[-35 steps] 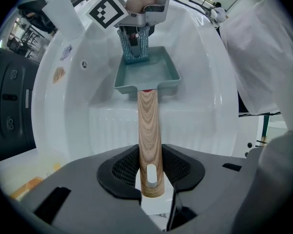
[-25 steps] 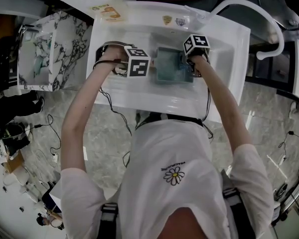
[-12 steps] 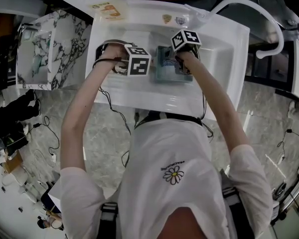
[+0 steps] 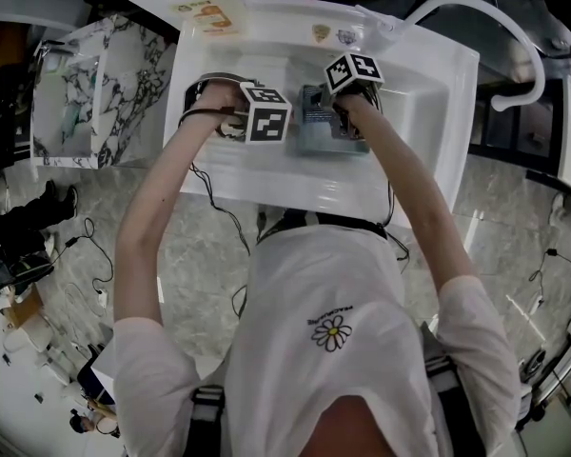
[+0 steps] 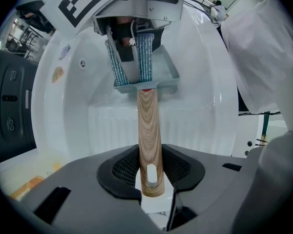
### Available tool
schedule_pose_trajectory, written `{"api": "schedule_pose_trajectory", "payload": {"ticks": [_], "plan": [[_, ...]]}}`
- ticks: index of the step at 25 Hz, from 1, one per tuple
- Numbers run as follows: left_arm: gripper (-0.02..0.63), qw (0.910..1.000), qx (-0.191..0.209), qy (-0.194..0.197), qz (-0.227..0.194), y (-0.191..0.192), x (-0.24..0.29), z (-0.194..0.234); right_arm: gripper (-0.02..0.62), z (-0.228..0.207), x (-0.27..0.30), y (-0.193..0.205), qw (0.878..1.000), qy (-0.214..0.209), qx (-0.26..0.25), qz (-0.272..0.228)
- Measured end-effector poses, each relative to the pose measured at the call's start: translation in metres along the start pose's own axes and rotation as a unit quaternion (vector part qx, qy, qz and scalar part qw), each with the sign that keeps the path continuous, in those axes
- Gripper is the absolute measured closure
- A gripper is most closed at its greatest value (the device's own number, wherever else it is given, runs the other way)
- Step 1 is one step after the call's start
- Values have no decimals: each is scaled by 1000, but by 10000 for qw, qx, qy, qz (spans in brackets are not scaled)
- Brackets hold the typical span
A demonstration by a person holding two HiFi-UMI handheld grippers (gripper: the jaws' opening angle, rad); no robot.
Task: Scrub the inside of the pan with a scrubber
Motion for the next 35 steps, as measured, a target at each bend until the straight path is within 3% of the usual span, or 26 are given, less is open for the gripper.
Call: {"api": "schedule_pose_trajectory", "payload": {"ticks": [5,11,16,23,35], "plan": [[471,10000,7,1,3,2,0,1,535,-2,-9,1,9998,116,-187,25],[471,9999,92,-23,43,4,-3,4,535,-44,-44,7,9970,703,-315,77],[471,9999,114,-22,88,4,-4,5,534,-90,-60,17,9928,1186,27,141],[471,9999,85,-14,66,4,-5,4,535,-119,-53,34,9864,1582,164,421],[471,9999,117,-34,76,4,-5,4,534,-112,-40,37,9856,1616,179,471]]}}
Point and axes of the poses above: the fingertips, and each gripper's own axes: x forward along the fingers, z to its left, y out of its underside, the point moved 3 cm from there along -x, backward along the fingers, and after that the axes turned 3 degrees about -z, right-handed, at the moved point
